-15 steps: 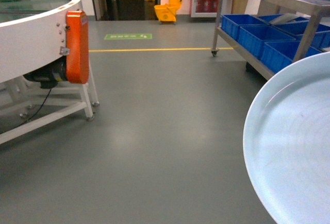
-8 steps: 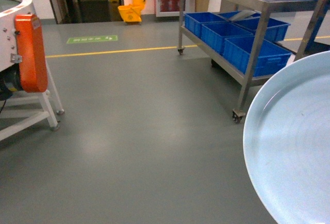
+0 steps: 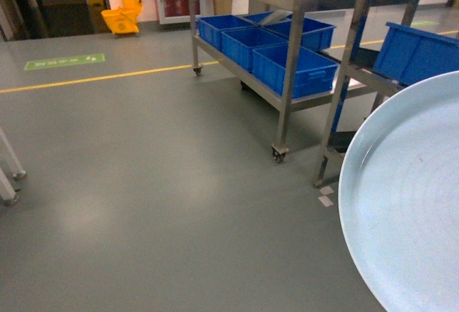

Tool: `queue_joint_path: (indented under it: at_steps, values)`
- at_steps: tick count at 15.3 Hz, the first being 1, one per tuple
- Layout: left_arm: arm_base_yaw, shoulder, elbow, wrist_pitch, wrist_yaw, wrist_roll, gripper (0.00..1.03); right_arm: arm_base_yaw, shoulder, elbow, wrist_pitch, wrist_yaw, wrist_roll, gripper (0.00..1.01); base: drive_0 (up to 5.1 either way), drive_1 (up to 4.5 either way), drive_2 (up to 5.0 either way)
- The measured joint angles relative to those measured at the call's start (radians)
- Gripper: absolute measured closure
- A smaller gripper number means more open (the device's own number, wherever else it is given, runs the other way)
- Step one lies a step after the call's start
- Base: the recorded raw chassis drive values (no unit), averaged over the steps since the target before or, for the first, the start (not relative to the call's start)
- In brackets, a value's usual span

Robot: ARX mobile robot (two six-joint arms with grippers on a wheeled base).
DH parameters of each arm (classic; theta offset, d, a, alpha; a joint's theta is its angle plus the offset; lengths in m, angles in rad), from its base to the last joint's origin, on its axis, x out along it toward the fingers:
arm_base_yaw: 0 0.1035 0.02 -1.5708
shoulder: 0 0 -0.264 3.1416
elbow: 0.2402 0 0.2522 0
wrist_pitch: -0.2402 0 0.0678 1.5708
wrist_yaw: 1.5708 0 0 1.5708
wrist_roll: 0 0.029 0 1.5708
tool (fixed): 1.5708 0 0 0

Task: Place blue tray on left shelf second layer neatly

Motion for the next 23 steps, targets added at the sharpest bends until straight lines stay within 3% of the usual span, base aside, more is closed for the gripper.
queue_joint_path:
  at_steps: [3,23]
  values:
    - [0.000,0.000,0.000,0.000,0.000,0.000,0.05,0.000,0.000,0.000,0.000,0.000,0.000,0.99,-1.5,-1.55,-1.5]
    - [0.000,0.000,0.000,0.000,0.000,0.000,0.05,0.000,-0.004,0.000,0.000,0.000,0.000,0.99,-1.7,2.62,-6.0]
